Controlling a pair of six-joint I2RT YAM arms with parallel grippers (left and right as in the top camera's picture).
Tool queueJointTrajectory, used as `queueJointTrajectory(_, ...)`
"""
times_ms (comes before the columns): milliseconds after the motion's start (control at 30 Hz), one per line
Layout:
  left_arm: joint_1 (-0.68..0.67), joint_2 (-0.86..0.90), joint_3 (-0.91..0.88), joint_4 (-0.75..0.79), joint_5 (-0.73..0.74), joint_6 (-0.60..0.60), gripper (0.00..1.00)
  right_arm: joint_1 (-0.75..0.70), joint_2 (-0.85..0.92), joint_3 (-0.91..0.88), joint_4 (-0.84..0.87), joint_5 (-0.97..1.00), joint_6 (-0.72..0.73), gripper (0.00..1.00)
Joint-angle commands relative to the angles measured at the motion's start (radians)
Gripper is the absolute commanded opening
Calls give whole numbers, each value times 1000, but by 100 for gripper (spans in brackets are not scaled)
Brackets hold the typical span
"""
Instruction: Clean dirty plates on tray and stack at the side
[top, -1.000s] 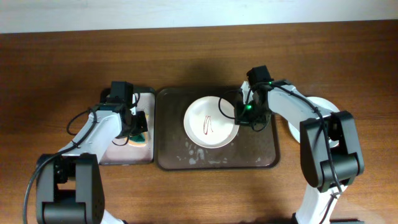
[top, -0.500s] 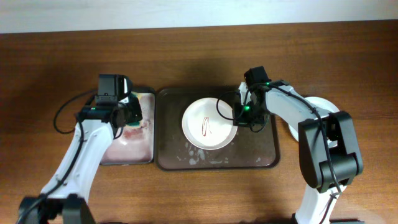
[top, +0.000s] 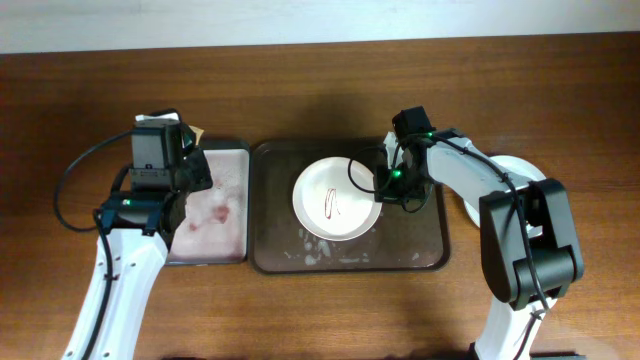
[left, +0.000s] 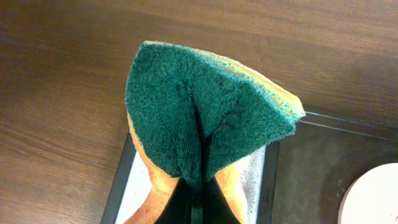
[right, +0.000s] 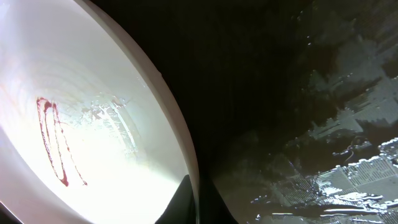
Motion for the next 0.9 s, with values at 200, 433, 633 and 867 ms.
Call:
queueJointTrajectory(200,-27,-100,23,81,-19,88,0,13,1,-10,-7,55,5,4)
queueJointTrajectory(433,-27,-114,23,81,-19,88,0,13,1,-11,-6,55,5,4)
queueJointTrajectory(633,-27,-114,23,80,-19,88,0,13,1,-11,-6,55,5,4)
queueJointTrajectory(867,-27,-114,22,80,-19,88,0,13,1,-11,-6,55,5,4)
